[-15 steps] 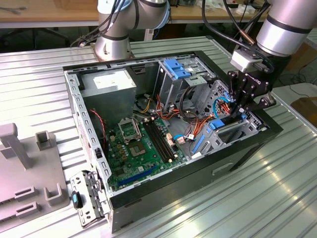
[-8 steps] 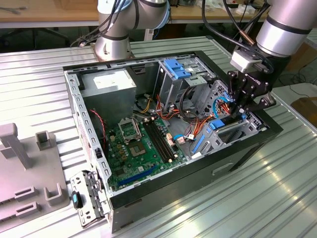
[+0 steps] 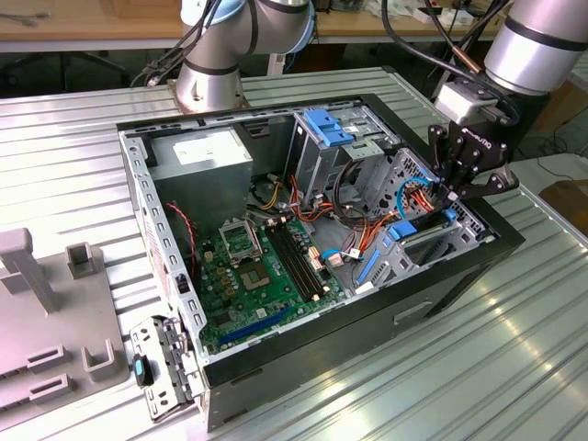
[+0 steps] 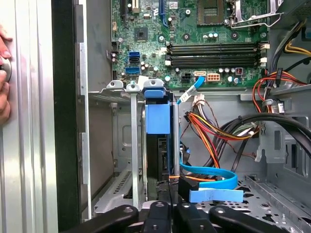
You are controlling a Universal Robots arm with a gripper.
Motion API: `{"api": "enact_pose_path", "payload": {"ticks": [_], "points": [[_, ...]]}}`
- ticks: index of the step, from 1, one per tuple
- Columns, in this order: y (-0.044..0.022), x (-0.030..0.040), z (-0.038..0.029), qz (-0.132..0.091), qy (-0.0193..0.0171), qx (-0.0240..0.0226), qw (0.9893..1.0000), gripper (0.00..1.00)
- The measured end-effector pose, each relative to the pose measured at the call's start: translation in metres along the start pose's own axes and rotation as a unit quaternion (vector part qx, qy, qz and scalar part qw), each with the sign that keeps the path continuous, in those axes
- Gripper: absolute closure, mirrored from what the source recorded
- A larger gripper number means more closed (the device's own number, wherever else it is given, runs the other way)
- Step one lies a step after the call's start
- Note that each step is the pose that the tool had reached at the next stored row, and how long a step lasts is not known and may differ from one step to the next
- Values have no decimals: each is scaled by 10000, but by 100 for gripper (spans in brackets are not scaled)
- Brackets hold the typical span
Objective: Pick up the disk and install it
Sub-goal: 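Insert the first disk wire, then insert the second disk wire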
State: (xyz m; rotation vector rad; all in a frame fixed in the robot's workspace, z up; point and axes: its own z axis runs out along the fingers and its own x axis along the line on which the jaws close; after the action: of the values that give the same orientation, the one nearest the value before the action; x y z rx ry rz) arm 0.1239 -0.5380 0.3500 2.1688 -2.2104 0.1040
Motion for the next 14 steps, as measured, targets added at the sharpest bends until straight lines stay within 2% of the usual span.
{"api": "enact_pose_path", "payload": {"ticks": [1,14], "points": [[0,0,-1,0,0,0,10000,89],[-20,-1,0,0,-1,0,10000,89]]}}
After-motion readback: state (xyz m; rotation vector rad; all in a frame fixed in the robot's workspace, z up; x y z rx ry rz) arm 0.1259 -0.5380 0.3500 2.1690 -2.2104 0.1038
